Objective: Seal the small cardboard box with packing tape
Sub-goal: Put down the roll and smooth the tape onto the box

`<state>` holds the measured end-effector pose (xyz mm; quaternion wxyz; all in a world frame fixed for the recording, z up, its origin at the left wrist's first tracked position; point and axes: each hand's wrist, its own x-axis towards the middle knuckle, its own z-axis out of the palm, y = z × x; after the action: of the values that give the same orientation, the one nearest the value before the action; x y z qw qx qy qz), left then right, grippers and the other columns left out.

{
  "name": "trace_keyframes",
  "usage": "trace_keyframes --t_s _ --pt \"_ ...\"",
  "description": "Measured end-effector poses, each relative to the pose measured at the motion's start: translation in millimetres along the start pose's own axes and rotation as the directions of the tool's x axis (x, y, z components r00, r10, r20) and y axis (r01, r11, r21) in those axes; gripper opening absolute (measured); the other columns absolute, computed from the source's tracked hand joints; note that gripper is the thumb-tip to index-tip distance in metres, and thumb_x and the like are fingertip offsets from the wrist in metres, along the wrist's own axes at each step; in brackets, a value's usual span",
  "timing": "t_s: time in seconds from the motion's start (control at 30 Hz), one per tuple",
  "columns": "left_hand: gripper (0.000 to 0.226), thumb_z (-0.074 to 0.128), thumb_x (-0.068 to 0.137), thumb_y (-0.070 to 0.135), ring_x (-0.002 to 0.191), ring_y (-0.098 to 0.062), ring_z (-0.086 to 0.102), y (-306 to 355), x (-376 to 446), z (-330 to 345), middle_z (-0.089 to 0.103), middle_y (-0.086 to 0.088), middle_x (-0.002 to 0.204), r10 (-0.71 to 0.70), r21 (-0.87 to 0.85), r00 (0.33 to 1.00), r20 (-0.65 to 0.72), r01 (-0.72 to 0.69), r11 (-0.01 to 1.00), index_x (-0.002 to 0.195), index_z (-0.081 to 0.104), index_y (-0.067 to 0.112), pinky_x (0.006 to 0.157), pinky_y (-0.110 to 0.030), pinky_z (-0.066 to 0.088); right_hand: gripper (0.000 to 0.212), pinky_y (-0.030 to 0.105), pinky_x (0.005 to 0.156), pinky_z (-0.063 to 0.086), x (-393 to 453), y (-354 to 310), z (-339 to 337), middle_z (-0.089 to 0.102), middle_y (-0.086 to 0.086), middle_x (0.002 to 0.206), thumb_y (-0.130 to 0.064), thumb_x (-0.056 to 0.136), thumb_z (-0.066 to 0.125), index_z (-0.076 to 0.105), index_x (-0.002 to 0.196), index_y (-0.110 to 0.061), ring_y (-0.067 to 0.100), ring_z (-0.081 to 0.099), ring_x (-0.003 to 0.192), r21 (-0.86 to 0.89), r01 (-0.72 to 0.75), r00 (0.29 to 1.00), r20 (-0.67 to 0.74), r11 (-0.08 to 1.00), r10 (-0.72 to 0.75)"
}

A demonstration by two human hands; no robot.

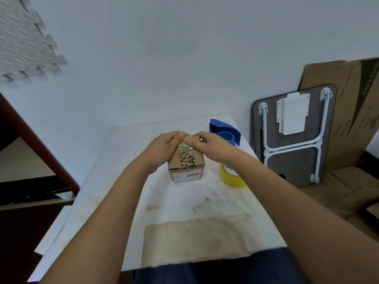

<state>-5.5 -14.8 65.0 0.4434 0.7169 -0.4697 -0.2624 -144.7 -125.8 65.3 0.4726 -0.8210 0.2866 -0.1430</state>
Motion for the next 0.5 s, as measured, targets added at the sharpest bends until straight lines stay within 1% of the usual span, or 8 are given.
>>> trace_keyframes --t_s 0.03,0.1,0.2,0.27,0.33,0.4,0.43,0.5 --pt "0.036 0.041 0.102 0.045 0.098 -0.018 0.069 0 0 0 0.076 0.0 0.101 -0.005 -0.001 1.0 -0.005 0.005 1.0 0.106 0.073 0.029 0.085 -0.035 0.053 0.043 0.027 0.08 0.047 -2 0 -1 0.066 -0.001 0.105 -0.049 0.091 0.057 0.059 0.119 -0.017 0.017 0.062 0.098 -0.01 -0.002 1.0 0.021 1.0 0.002" --pt "0.036 0.041 0.101 0.046 0.097 -0.02 0.07 1 1 0 0.076 -0.001 0.099 -0.01 -0.003 1.0 -0.014 0.01 1.0 0.106 0.073 0.029 0.083 -0.037 0.054 0.044 0.022 0.072 0.046 -5 -1 -4 0.063 -0.005 0.098 -0.049 0.09 0.06 0.055 0.124 -0.021 0.012 0.06 0.09 -0.041 -0.012 0.998 0.066 0.999 0.014" --pt "0.037 0.041 0.101 0.046 0.095 -0.022 0.071 1 1 0 0.076 -0.002 0.099 -0.01 0.006 1.0 -0.015 0.01 1.0 0.107 0.073 0.027 0.082 -0.039 0.055 0.053 0.018 0.063 0.04 -9 -1 -9 0.057 -0.011 0.088 -0.05 0.087 0.063 0.046 0.132 -0.027 0.004 0.056 0.08 -0.101 -0.029 0.988 0.145 0.994 0.043" --pt "0.037 0.042 0.101 0.046 0.095 -0.022 0.071 2 0 -1 0.076 -0.001 0.099 -0.012 0.01 1.0 -0.009 0.012 1.0 0.107 0.073 0.027 0.083 -0.04 0.055 0.064 0.021 0.068 0.043 -10 0 -10 0.061 -0.009 0.091 -0.049 0.084 0.067 0.039 0.138 -0.028 0.006 0.059 0.085 -0.099 -0.036 0.978 0.201 0.994 0.056" --pt "0.036 0.042 0.101 0.047 0.095 -0.02 0.07 2 -2 -1 0.076 0.001 0.099 -0.011 0.017 1.0 -0.004 0.011 1.0 0.106 0.073 0.03 0.084 -0.038 0.054 0.078 0.025 0.079 0.046 -10 3 -11 0.064 -0.004 0.105 -0.047 0.081 0.073 0.03 0.144 -0.031 0.014 0.061 0.099 -0.122 -0.036 0.965 0.253 0.992 0.066" --pt "0.035 0.042 0.1 0.048 0.096 -0.018 0.07 0 -5 -1 0.076 0.002 0.098 0.0 0.022 1.0 -0.012 0.0 1.0 0.105 0.073 0.032 0.085 -0.037 0.054 0.088 0.027 0.079 0.048 -9 3 -14 0.063 -0.003 0.11 -0.046 0.077 0.076 0.023 0.146 -0.036 0.017 0.059 0.1 -0.168 -0.035 0.948 0.306 0.985 0.085" --pt "0.035 0.042 0.1 0.048 0.097 -0.019 0.07 0 -6 -1 0.076 0.002 0.098 0.006 0.02 1.0 -0.015 -0.005 1.0 0.104 0.073 0.032 0.086 -0.038 0.054 0.085 0.027 0.075 0.048 -9 2 -15 0.063 -0.003 0.106 -0.048 0.076 0.076 0.025 0.144 -0.038 0.016 0.058 0.092 -0.169 -0.046 0.943 0.319 0.984 0.099" --pt "0.035 0.041 0.101 0.048 0.098 -0.018 0.069 0 -8 -1 0.076 0.003 0.1 0.007 0.018 1.0 -0.01 -0.007 1.0 0.105 0.073 0.032 0.087 -0.037 0.054 0.067 0.026 0.064 0.042 -6 -4 -16 0.06 -0.001 0.095 -0.056 0.078 0.07 0.043 0.135 -0.033 0.014 0.049 0.073 -0.092 -0.102 0.954 0.272 0.991 0.124"
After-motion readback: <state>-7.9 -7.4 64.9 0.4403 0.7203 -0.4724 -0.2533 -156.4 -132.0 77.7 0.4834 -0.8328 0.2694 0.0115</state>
